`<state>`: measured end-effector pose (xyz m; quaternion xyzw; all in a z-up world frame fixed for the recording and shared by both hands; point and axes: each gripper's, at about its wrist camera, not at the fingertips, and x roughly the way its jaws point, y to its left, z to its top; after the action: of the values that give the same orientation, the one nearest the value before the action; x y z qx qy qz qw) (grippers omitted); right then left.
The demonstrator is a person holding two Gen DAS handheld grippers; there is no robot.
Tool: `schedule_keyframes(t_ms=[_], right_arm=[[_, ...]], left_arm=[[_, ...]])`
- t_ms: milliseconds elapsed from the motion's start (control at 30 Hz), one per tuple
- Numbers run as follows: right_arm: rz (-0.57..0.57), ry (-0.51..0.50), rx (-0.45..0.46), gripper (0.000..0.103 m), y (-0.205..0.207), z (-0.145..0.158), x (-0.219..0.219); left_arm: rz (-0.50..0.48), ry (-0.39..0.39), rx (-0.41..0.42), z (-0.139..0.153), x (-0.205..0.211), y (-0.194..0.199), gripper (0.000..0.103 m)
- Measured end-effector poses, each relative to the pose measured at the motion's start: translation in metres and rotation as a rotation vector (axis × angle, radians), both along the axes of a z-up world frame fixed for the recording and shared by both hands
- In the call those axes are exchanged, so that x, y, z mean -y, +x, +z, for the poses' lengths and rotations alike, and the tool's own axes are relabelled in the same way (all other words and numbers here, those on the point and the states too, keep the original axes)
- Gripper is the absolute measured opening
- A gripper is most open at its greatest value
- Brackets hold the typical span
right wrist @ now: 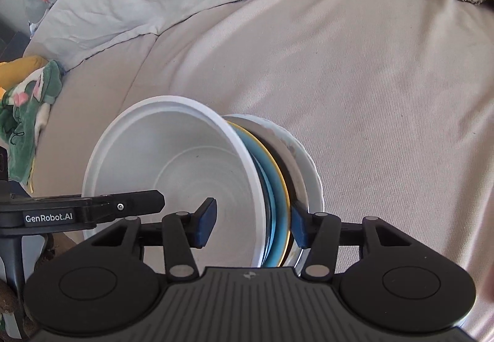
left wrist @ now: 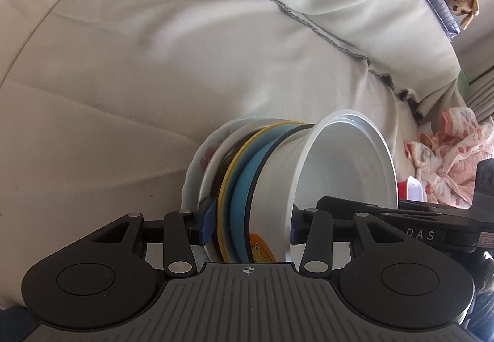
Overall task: Organize plates and bowls
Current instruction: 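Lower the bowl stack onto the steel basin on the floral plate with both tools, then open both tools and withdraw them from the dish stack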
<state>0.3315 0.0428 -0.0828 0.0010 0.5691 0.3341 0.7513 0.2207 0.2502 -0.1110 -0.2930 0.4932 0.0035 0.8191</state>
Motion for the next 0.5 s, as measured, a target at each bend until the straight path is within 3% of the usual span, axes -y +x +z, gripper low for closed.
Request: schedule_keyframes(t_ms=[233,400,500], right_arm=[[0.007,0.005,0.0,0.045,-0.003,0.006,0.009],[0.04,0.026,0.13,0.045,-0.016,0.031,0.007],[0.056,0.048,0.154,0.046,-0.02,0.042,0.003]], left_arm=[[0.011,-0.029,0.011,0.0,-0.006,-0.006,0.045],[-0.002,0.059,0.028,0.013,0.004,-0.001,0.045],[-0.004,0.059,0.041,0.016,0.002,0.008,0.045]])
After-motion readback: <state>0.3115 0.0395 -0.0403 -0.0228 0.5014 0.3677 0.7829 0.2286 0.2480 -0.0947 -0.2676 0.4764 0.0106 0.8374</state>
